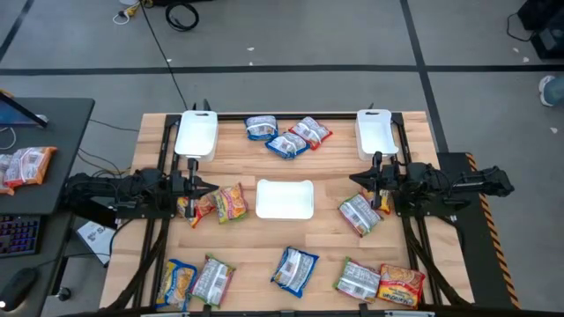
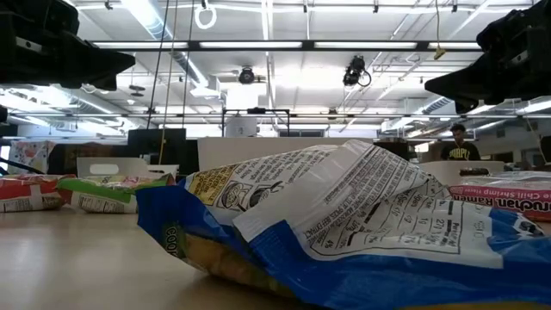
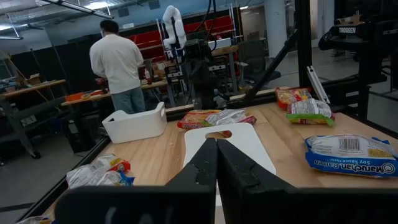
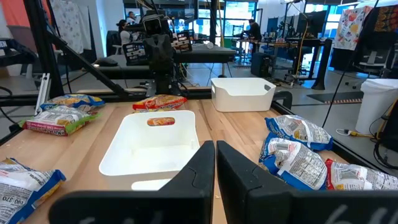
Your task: Sort Maruchan noodles
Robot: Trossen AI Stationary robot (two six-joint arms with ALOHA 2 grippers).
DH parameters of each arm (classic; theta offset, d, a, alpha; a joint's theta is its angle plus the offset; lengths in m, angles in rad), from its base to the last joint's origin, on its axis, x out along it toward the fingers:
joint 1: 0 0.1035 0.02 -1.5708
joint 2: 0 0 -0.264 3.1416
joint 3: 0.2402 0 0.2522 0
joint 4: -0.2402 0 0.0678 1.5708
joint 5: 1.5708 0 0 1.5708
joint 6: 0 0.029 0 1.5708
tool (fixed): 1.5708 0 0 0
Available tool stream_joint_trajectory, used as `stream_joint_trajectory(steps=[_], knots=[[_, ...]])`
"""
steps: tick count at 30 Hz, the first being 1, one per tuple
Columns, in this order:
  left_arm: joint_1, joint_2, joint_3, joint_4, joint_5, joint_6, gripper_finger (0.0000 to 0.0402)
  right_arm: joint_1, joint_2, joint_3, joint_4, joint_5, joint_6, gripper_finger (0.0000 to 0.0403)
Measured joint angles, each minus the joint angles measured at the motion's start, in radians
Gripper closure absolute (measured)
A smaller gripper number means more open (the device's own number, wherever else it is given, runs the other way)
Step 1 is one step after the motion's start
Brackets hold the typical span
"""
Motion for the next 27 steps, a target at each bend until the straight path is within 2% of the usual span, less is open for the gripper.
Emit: stream_joint_trajectory(steps=[19,27], knots=[[0.0,0.0,0.0,0.0,0.0,0.0,0.0395,0.0,0.0,0.0,0.0,0.0,-0.039,0.038],[0.0,0.0,0.0,0.0,0.0,0.0,0.0395,0.0,0.0,0.0,0.004,0.0,0.021,0.038]])
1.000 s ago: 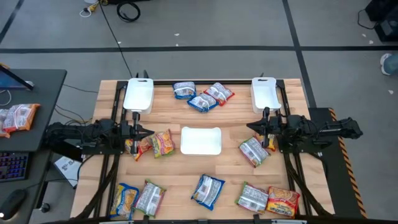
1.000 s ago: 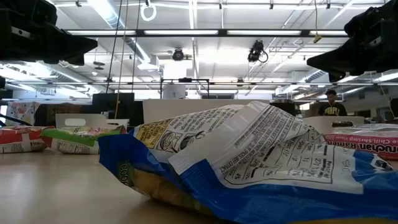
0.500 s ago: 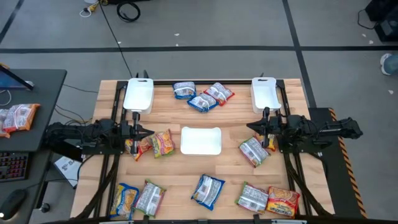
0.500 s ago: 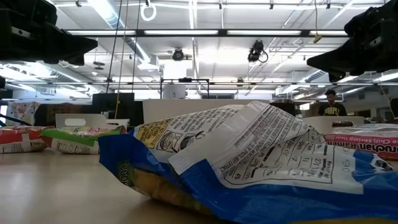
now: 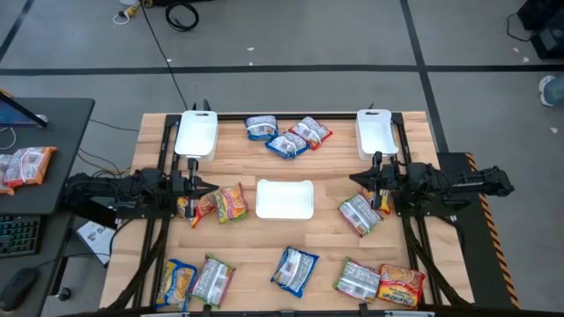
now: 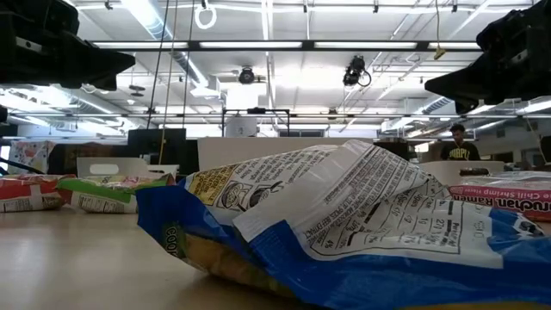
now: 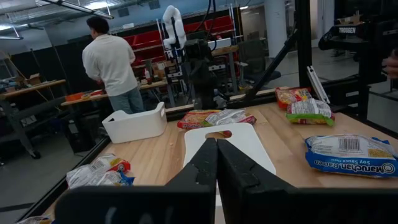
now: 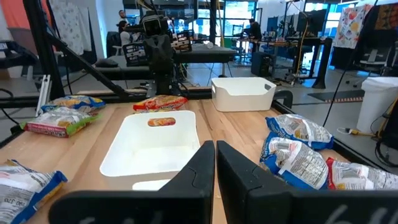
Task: Sort Maruchan noodles
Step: Put the green noodle pack into the bottom white bin
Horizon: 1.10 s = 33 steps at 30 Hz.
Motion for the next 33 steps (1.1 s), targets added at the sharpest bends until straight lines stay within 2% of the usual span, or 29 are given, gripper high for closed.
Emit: stream_joint_trajectory(steps=[7,11,13,18,25,29,33], knots=[[0.0,0.0,0.0,0.0,0.0,0.0,0.0395,0.0,0.001,0.0,0.133,-0.01,-0.022,0.038],[0.0,0.0,0.0,0.0,0.0,0.0,0.0395,0.013,0.043,0.007,0.117,-0.075,0.064,0.038],[0.0,0.0,0.0,0.0,0.0,0.0,0.0395,0.038,0.095,0.02,0.1,-0.063,0.103,0.038],[0.0,0.0,0.0,0.0,0.0,0.0,0.0395,0.137,0.305,0.09,0.098,0.043,0.113,0.038],[0.0,0.0,0.0,0.0,0.0,0.0,0.0395,0.313,0.66,0.244,0.077,0.137,0.112,0.038],[0.0,0.0,0.0,0.0,0.0,0.0,0.0395,0.406,0.847,0.371,-0.085,0.19,0.144,0.038],[0.0,0.0,0.0,0.0,0.0,0.0,0.0395,0.495,1.008,0.536,-0.379,0.232,0.301,0.038]])
